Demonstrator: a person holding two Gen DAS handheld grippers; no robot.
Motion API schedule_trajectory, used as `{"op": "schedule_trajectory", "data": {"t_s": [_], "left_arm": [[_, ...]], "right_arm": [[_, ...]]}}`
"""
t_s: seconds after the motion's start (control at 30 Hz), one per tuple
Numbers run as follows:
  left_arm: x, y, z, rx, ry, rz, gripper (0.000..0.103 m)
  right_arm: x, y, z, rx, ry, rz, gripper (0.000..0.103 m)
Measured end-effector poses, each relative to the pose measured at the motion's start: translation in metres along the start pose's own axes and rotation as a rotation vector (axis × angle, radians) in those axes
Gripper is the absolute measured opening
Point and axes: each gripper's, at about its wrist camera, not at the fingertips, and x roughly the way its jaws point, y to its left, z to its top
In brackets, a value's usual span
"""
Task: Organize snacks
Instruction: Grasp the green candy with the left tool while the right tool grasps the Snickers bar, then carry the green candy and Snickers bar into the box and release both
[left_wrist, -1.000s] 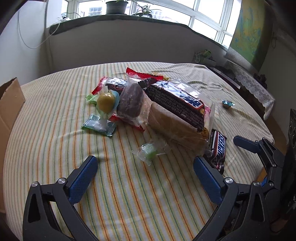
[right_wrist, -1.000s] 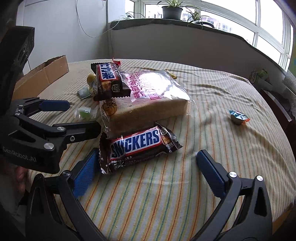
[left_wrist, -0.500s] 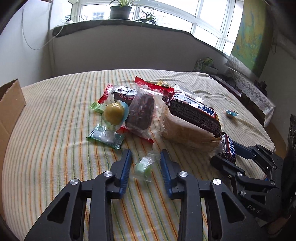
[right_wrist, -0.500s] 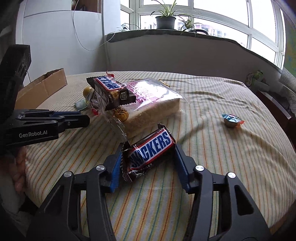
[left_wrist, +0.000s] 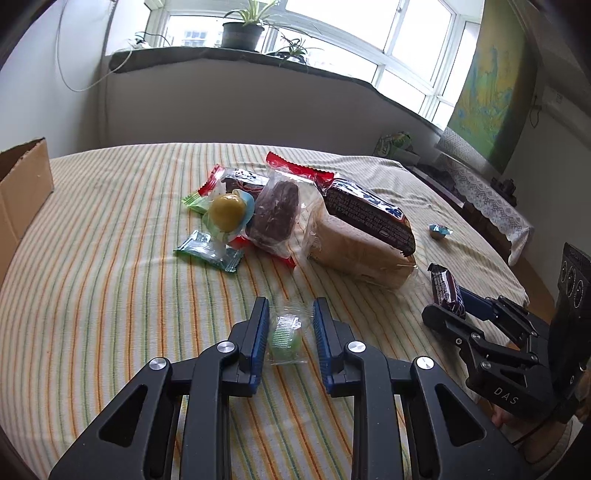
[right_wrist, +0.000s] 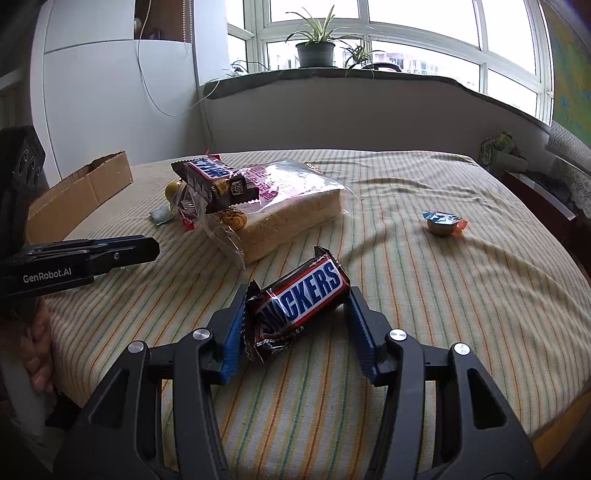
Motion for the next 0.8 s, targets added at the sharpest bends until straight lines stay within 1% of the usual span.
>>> {"op": "schedule_trajectory", "data": {"t_s": [0.17,0.27,0.4,0.5,0.57,0.67,0.8], "left_arm": [[-0.006,0.004,-0.002,-0.008,-0.013,-0.009,0.022],[-0.013,0.002,0.004,-0.010,-0.033,-0.016,0.022],[-0.040,-0.008,0.025,0.015,-0.108,-0.026,0.022],[-0.069,-0.015,0.047,0.044,-0.191,-0.026,0.022],[-0.088,-0.017,0.057,0.057,-0.235,-0.024,0.022],[-0.106,-0.015,0.062,0.055,-0.271,-0.022,0.022],[-0.119,-0.005,0.056,0.026,-0.292,-0.017,0.022]], "right_arm": [[-0.002,-0.005,0.002,0.033,-0.015,0.015,0.052],[-0.011,-0.006,0.011,0.049,-0.049,0.019,0.053],[-0.039,-0.002,0.040,0.021,-0.135,0.008,0.053],[-0.063,0.004,0.064,-0.006,-0.202,-0.004,0.053],[-0.075,0.009,0.074,-0.019,-0.233,-0.008,0.053],[-0.084,0.020,0.081,-0.044,-0.247,-0.008,0.053],[-0.082,0.036,0.084,-0.074,-0.232,0.009,0.053]]}}
